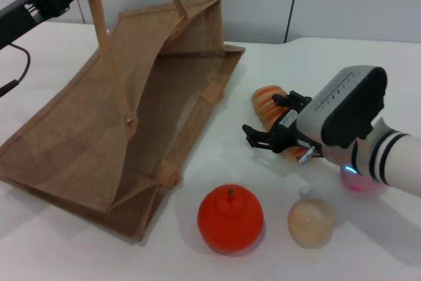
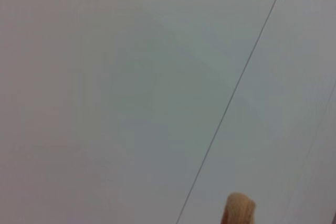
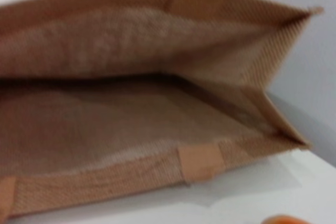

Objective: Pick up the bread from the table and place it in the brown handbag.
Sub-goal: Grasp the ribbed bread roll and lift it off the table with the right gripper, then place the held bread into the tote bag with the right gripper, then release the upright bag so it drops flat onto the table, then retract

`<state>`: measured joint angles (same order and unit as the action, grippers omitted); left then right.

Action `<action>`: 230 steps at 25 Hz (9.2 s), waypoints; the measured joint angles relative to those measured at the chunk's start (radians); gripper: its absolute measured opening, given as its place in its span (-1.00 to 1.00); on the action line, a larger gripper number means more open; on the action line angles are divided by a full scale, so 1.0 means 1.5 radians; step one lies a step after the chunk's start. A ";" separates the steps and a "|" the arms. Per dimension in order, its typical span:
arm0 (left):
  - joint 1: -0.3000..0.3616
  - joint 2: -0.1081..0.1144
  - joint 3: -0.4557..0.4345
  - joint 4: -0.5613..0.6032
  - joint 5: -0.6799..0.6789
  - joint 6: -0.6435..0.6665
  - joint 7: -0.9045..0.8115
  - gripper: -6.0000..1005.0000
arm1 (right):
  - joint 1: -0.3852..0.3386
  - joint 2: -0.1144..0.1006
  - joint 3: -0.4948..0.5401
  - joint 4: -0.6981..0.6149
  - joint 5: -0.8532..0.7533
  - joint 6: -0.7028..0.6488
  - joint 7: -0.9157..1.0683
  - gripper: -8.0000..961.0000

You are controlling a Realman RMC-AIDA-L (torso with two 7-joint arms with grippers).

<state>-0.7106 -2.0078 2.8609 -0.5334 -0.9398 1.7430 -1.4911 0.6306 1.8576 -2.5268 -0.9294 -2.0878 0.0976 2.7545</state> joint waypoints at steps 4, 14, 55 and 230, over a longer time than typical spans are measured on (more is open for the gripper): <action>0.002 0.002 0.001 0.006 0.000 0.000 0.001 -0.74 | -0.002 0.029 0.057 0.025 0.000 -0.050 -0.050 0.76; 0.001 0.002 0.001 0.007 0.002 0.000 0.010 -0.74 | -0.043 0.061 0.151 0.021 0.000 -0.057 -0.139 0.75; 0.002 0.002 0.001 0.008 0.002 0.000 0.008 -0.74 | -0.004 0.080 0.215 0.082 0.000 -0.178 -0.171 0.53; -0.032 -0.010 -0.005 0.082 0.001 -0.127 0.133 -0.35 | -0.101 0.112 -0.118 0.117 0.253 0.811 -0.364 0.85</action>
<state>-0.7592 -2.0224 2.8538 -0.4110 -0.9381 1.5527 -1.2923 0.4794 2.0249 -2.7044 -0.7542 -1.7086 1.3138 2.2085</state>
